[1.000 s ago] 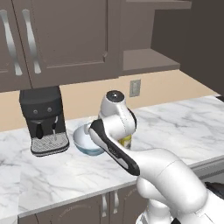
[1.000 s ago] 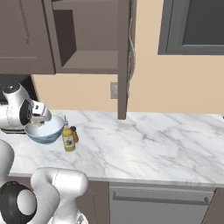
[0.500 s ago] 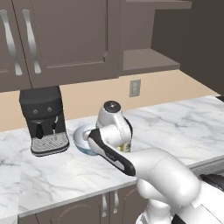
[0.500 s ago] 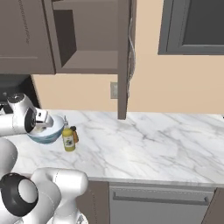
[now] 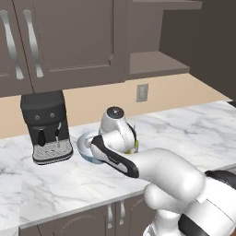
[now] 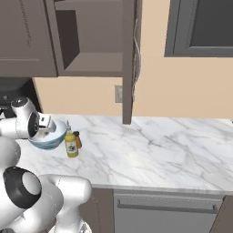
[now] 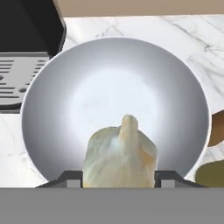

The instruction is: Retrieve the bottle and the shaker from the cabinet and place them next to the mixing bowl on the counter. Then add garlic from the fridge to the mixing bowl.

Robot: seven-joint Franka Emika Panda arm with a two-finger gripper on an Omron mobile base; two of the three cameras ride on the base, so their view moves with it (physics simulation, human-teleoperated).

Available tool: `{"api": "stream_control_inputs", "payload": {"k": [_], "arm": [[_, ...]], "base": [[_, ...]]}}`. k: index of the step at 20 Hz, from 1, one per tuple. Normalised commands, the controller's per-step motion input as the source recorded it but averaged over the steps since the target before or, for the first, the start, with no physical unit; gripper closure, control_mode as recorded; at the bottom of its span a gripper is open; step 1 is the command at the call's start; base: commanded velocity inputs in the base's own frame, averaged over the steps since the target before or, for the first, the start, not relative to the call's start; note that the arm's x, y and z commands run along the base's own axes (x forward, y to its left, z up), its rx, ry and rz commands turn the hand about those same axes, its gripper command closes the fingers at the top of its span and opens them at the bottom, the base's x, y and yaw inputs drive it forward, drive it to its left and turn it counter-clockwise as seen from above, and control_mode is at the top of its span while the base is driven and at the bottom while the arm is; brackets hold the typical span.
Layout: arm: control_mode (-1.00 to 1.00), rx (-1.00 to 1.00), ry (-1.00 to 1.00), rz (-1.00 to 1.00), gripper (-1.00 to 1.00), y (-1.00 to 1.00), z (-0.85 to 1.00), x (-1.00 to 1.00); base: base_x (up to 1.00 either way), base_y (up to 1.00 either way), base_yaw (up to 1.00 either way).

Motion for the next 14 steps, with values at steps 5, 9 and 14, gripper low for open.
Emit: {"api": "stream_control_inputs", "payload": {"k": [5, 9, 14], "arm": [[-1.0, 0.0, 0.01, 0.0, 1.0, 0.22, 0.0, 0.42], [-1.0, 0.0, 0.0, -0.01, 1.0, 0.05, 0.0, 0.38], [-1.0, 0.0, 0.0, 0.0, 1.0, 0.01, -0.01, 0.24]], "base": [[0.0, 0.0, 0.0], [0.0, 0.0, 0.0], [0.0, 0.0, 0.0]]}}
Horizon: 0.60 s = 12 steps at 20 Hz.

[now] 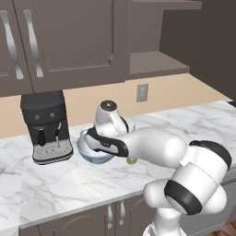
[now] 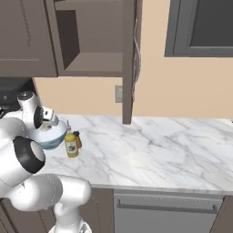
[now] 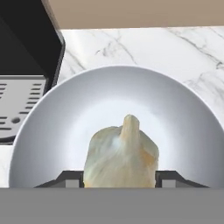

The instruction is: Retrieve the bottle and the shaker from the cabinet and place them next to the mixing bowl on the counter. Then add garlic from the fridge to the mixing bowl.

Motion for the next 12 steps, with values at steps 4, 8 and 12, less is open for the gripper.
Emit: {"api": "stream_control_inputs", "payload": {"k": [4, 8, 12], "arm": [[-1.0, 0.0, 0.0, 0.0, 1.0, 0.0, -0.15, 0.08], [-1.0, 0.0, 0.0, 0.0, 1.0, 0.0, -0.31, 0.0], [-1.0, 0.0, 0.0, 0.0, 1.0, 0.0, -0.29, 0.0]], "base": [[0.0, 0.0, 0.0], [0.0, 0.0, 0.0], [0.0, 0.0, 0.0]]}}
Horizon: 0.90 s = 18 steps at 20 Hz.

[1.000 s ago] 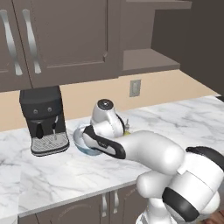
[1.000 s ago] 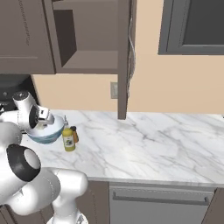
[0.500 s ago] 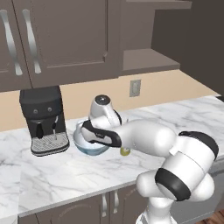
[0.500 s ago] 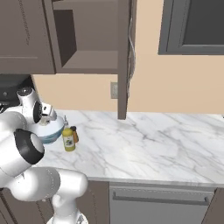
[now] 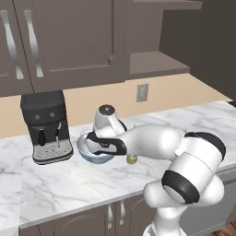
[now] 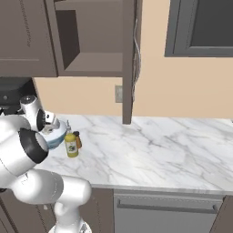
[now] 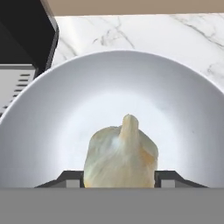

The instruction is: Retrieve the bottle and the shaker from the cabinet and place them next to the mixing bowl on the counter. Then add garlic from the fridge to the mixing bowl.

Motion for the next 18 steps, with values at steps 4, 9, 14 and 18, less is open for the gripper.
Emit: {"api": "stream_control_inputs", "payload": {"k": [4, 9, 14, 18], "arm": [[-1.0, 0.0, 0.0, 0.0, 1.0, 0.0, -0.33, 0.0], [-1.0, 0.0, 0.0, 0.0, 1.0, 0.0, -0.3, 0.0], [-1.0, 0.0, 0.0, 0.0, 1.0, 0.0, -0.02, 0.0], [-1.0, 0.0, 0.0, 0.0, -1.0, 0.0, 0.0, 0.0]], "base": [[0.0, 0.0, 0.0], [0.0, 0.0, 0.0], [0.0, 0.0, 0.0], [0.0, 0.0, 0.0]]}}
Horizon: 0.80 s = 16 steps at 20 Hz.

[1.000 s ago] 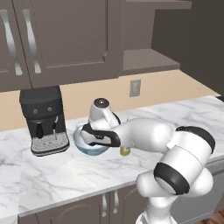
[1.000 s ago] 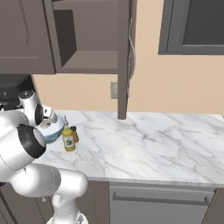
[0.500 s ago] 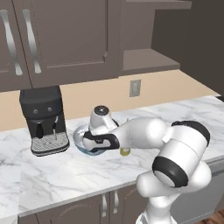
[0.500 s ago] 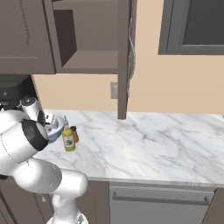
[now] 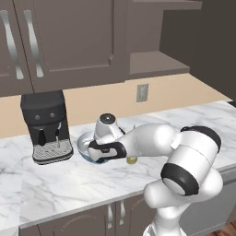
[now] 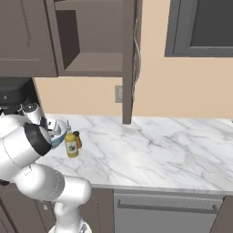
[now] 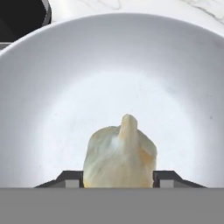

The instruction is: Retrieve the bottle and the shaker from the cabinet and place them next to the mixing bowl on the counter. Then add garlic from the fridge to the mixing bowl.

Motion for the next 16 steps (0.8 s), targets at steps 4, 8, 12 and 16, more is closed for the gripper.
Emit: {"api": "stream_control_inputs", "payload": {"k": [4, 8, 12, 16], "arm": [[-1.0, 0.0, 0.0, 0.0, -1.0, 0.0, 0.0, 0.0], [-1.0, 0.0, 0.0, 0.0, -1.0, 0.12, 0.03, 0.0], [-1.0, 0.0, -0.03, 0.0, -1.0, 0.2, 0.48, -0.03], [-1.0, 0.0, -0.1, 0.0, -1.0, 0.0, 0.63, -0.15]], "base": [[0.0, 0.0, 0.0], [0.0, 0.0, 0.0], [0.0, 0.0, 0.0], [0.0, 0.0, 0.0]]}}
